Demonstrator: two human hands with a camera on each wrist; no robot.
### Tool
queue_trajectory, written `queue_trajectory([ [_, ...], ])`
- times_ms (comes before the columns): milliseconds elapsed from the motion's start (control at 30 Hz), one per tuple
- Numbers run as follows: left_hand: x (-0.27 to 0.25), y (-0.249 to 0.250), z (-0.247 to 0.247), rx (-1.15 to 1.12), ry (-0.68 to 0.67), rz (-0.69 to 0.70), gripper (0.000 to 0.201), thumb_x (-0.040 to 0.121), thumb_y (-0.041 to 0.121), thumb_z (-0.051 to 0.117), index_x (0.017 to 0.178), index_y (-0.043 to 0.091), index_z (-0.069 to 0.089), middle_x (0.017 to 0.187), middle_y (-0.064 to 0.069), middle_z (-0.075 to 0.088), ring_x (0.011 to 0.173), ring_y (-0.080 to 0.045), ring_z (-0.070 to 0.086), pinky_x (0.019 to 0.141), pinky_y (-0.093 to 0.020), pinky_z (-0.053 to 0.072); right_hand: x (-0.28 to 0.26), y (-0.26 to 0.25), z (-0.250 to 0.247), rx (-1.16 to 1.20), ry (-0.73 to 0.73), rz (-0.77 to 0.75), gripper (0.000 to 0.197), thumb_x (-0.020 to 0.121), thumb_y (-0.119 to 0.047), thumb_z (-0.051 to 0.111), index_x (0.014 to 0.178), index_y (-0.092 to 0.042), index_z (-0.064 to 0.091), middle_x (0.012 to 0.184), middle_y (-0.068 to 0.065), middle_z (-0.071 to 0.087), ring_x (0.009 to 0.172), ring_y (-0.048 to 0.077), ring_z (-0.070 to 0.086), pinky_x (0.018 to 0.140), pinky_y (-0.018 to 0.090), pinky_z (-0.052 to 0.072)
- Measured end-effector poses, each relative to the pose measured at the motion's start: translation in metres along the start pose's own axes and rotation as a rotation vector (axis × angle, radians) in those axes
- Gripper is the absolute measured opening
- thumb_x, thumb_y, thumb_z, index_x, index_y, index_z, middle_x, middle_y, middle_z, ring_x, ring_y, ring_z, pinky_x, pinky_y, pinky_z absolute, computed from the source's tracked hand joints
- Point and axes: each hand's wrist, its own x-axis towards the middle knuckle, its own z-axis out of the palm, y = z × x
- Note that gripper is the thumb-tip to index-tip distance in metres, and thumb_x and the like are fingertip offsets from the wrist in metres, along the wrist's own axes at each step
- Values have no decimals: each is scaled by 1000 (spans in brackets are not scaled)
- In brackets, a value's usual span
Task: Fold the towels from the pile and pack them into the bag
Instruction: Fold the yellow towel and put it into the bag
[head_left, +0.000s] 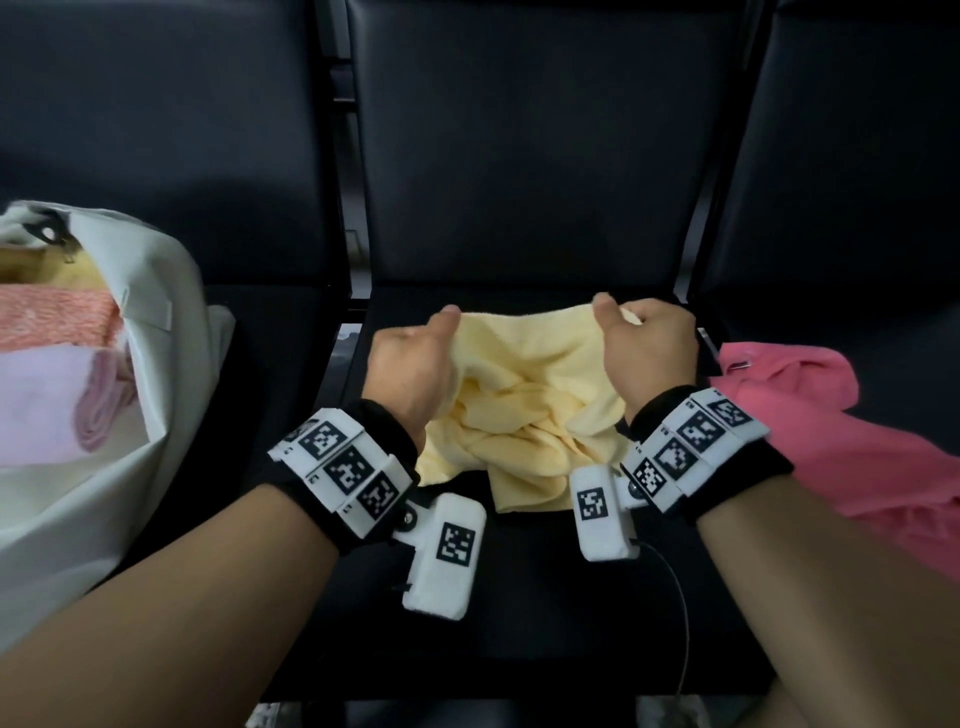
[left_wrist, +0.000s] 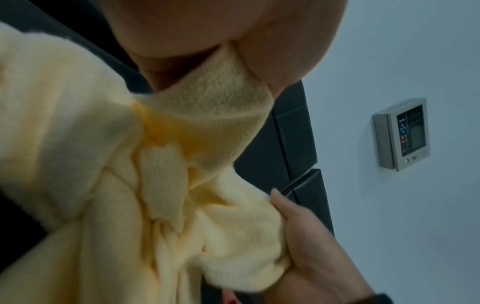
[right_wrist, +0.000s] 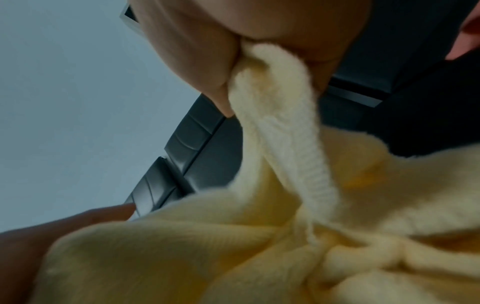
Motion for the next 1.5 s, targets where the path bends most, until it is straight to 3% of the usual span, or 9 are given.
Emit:
queue_trajectory([
  [67, -3, -3, 4, 5, -40, 1, 25, 99, 36, 61, 87, 15, 57, 78, -8, 43, 65, -18, 45, 45, -15, 39, -6, -3, 2, 44, -56, -24, 28, 90, -41, 71, 72, -20, 67, 72, -6, 66, 73, 12, 64, 73, 30, 51],
  [200, -7, -6, 7, 69, -128, 1, 43, 100, 42, 59, 72, 9, 66, 73, 1, 68, 71, -13, 64, 59, -25, 49, -21, -8, 6, 72, -236, -95, 10, 86, -32, 78, 79, -26, 73, 76, -9, 74, 77, 4, 70, 74, 27, 57],
  [333, -12, -13, 6, 88, -308, 69, 26, 100, 29, 63, 88, 9, 76, 88, -14, 77, 89, -35, 74, 79, -48, 63, -32, -9, 11, 103, -402, -166, 22, 84, -12, 79, 90, -33, 74, 93, -10, 76, 92, 3, 71, 89, 33, 59],
  [533, -13, -15, 3, 66, -346, 112, 8, 93, 12, 70, 96, 11, 77, 91, -13, 77, 90, -31, 75, 84, -47, 62, -38, -10, 8, 61, -392, -262, 32, 78, -6, 83, 104, -23, 76, 96, -11, 75, 93, 0, 70, 87, 27, 59],
  [700, -13, -16, 1, 8, -376, 89, 23, 76, 18, 77, 98, 13, 79, 95, -13, 78, 94, -33, 75, 91, -54, 59, -40, -12, 7, 37, -371, -293, 29, 80, -5, 81, 100, -26, 77, 92, -13, 74, 90, -2, 70, 85, 24, 59],
  [967, -12, -15, 2, -83, -329, 42, 21, 87, 0, 76, 107, -1, 72, 97, -26, 74, 94, -38, 75, 91, -48, 60, -43, -12, 7, 23, -335, -325, 29, 86, -5, 76, 108, -24, 76, 99, -12, 75, 96, -5, 69, 89, 23, 58],
  [1100, -11, -16, 3, -196, -294, -27, 42, 90, -4, 70, 131, -7, 59, 91, -16, 78, 89, -24, 77, 79, -30, 62, -48, -11, 9, -26, -399, -367, 36, 91, -6, 71, 124, -18, 69, 111, -9, 75, 105, -4, 67, 95, 24, 56],
  [1267, -10, -16, 4, -218, -203, -17, 79, 88, -4, 73, 155, 7, 31, 103, -21, 73, 90, -22, 77, 77, -31, 62, -52, -13, 8, -25, -400, -381, 40, 93, -9, 70, 132, -14, 64, 113, -9, 74, 107, -4, 67, 98, 22, 54],
  [1500, -11, -17, 2, -178, -258, 25, 44, 91, -10, 59, 128, 15, 63, 84, -9, 78, 86, -19, 77, 77, -29, 61, -62, -19, 8, -240, -492, -459, 41, 100, -25, 62, 140, -17, 58, 124, -11, 70, 127, -3, 53, 89, -7, 26],
])
